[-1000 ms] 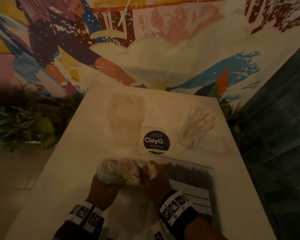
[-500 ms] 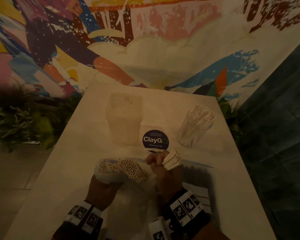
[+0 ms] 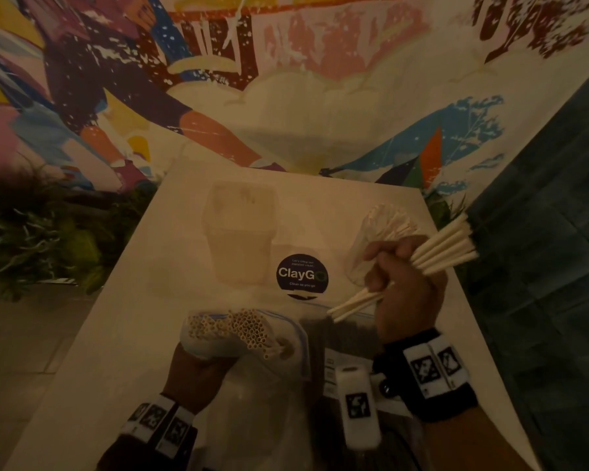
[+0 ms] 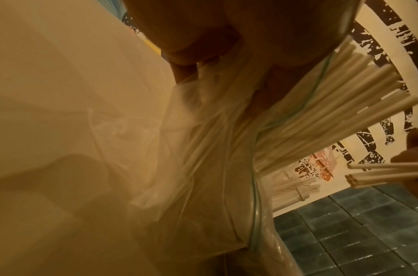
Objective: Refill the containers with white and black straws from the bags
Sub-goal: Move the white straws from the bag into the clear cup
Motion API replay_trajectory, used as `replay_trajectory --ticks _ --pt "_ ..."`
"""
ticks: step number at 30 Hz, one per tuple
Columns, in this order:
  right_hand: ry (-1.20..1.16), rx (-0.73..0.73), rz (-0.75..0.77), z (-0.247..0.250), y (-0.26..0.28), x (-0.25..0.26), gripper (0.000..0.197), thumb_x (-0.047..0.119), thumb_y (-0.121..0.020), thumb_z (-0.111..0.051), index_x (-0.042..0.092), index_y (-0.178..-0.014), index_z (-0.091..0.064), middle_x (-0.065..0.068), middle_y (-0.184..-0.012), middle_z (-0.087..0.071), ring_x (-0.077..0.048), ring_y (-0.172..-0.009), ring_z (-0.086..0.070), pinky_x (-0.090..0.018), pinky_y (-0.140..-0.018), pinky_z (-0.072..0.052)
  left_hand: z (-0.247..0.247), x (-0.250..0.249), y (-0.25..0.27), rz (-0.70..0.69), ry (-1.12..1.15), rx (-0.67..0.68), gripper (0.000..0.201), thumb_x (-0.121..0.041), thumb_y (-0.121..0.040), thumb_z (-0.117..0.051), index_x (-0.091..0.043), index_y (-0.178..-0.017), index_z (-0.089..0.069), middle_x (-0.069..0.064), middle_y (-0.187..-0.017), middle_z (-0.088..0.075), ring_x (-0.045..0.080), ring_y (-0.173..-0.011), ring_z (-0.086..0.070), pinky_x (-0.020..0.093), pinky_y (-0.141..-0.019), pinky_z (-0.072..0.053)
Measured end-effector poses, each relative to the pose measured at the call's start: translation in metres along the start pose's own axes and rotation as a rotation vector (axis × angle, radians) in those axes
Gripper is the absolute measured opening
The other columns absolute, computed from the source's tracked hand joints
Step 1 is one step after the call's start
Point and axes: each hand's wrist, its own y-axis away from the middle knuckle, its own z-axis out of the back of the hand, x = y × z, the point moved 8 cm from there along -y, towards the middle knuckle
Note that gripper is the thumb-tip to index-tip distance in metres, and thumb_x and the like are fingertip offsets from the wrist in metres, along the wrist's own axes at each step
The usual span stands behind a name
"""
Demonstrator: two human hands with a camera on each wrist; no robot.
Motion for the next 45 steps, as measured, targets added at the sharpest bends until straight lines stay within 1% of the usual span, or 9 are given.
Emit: replay_trajectory --ticks 7,10,15,23,29,32,36,41,45 --pt "0.238 -0.206 0.236 0.023 -0.064 0.054 0.009 0.012 -0.098 -0.046 0.018 -0.099 -0.052 0.002 -0.059 -0.060 -0.013 -0.050 -0.055 -0.025 -0.052 -0.051 0.001 -0.003 0.001 0.023 -0.007 -0.030 0.045 -0.074 -0.053 -0.071 -0.062 -0.096 -0.063 -0.037 -0.096 -0.066 -0.014 -0.090 -0.062 0.005 -0.076 -0.050" --pt "0.272 -0.241 0.304 0.024 -0.088 0.069 0.009 0.026 -0.095 -0.053 0.027 -0.087 -0.058 0.007 -0.048 -0.045 -0.011 -0.040 -0.041 -0.024 -0.044 -0.041 0.000 -0.004 0.000 0.017 -0.035 -0.023 0.041 -0.064 -0.055 -0.074 -0.063 -0.095 -0.062 -0.038 -0.095 -0.066 -0.015 -0.090 -0.062 0.006 -0.076 -0.050" --pt "0.163 -0.378 0.230 0.029 -0.109 0.065 0.035 0.043 -0.087 -0.063 0.026 -0.061 -0.048 0.013 -0.041 -0.045 -0.006 -0.036 -0.037 -0.023 -0.043 -0.033 0.004 0.004 0.001 0.063 0.015 -0.038 0.050 -0.077 -0.049 -0.072 -0.059 -0.095 -0.065 -0.032 -0.097 -0.068 -0.009 -0.091 -0.064 0.012 -0.077 -0.053" --pt "0.271 -0.420 0.164 0.032 -0.133 0.024 0.033 0.040 -0.091 -0.059 0.023 -0.064 -0.052 0.007 -0.052 -0.055 -0.007 -0.047 -0.050 -0.029 -0.057 -0.042 0.002 0.002 0.001 0.078 0.068 -0.038 0.053 -0.074 -0.046 -0.076 -0.058 -0.095 -0.066 -0.030 -0.096 -0.070 -0.007 -0.090 -0.065 0.012 -0.077 -0.053" --pt "0.543 -0.325 0.084 0.051 -0.133 -0.020 0.052 0.042 -0.093 -0.054 0.004 -0.058 -0.051 -0.011 -0.058 -0.055 -0.005 -0.045 -0.050 -0.003 -0.043 -0.033 -0.001 0.000 0.000 0.081 0.105 -0.049 0.052 -0.055 -0.039 -0.084 -0.059 -0.088 -0.067 -0.032 -0.089 -0.070 -0.011 -0.085 -0.065 0.008 -0.073 -0.052" --pt "0.594 -0.374 0.122 0.062 -0.136 -0.019 0.044 0.045 -0.090 -0.056 0.007 -0.068 -0.058 -0.010 -0.068 -0.060 -0.017 -0.063 -0.054 -0.008 -0.049 -0.037 0.000 0.001 0.000 0.088 0.091 -0.037 0.053 -0.068 -0.041 -0.080 -0.059 -0.091 -0.066 -0.032 -0.093 -0.069 -0.011 -0.088 -0.064 0.010 -0.076 -0.052" --pt "0.850 -0.354 0.185 0.063 -0.136 -0.015 0.031 0.037 -0.090 -0.059 0.006 -0.092 -0.065 -0.004 -0.089 -0.060 -0.015 -0.082 -0.053 -0.031 -0.073 -0.046 0.002 0.003 -0.001 0.086 0.048 -0.039 0.052 -0.057 -0.041 -0.082 -0.061 -0.090 -0.065 -0.034 -0.092 -0.068 -0.012 -0.087 -0.064 0.011 -0.076 -0.053" --pt "0.857 -0.333 0.441 0.059 -0.136 0.007 0.035 0.031 -0.086 -0.056 0.005 -0.110 -0.053 -0.006 -0.104 -0.056 -0.026 -0.094 -0.055 -0.035 -0.080 -0.047 -0.001 -0.003 -0.001 0.072 0.028 -0.032 0.048 -0.057 -0.043 -0.080 -0.062 -0.089 -0.065 -0.037 -0.089 -0.067 -0.014 -0.086 -0.063 0.007 -0.073 -0.051" --pt "1.249 -0.048 0.181 0.054 -0.152 -0.043 0.044 0.043 -0.092 -0.035 0.014 -0.117 -0.057 -0.014 -0.122 -0.059 -0.033 -0.111 -0.054 -0.044 -0.094 -0.043 0.002 0.002 -0.001 0.095 0.032 -0.036 0.048 -0.059 -0.044 -0.080 -0.062 -0.090 -0.065 -0.035 -0.092 -0.068 -0.012 -0.087 -0.064 0.018 -0.075 -0.053"
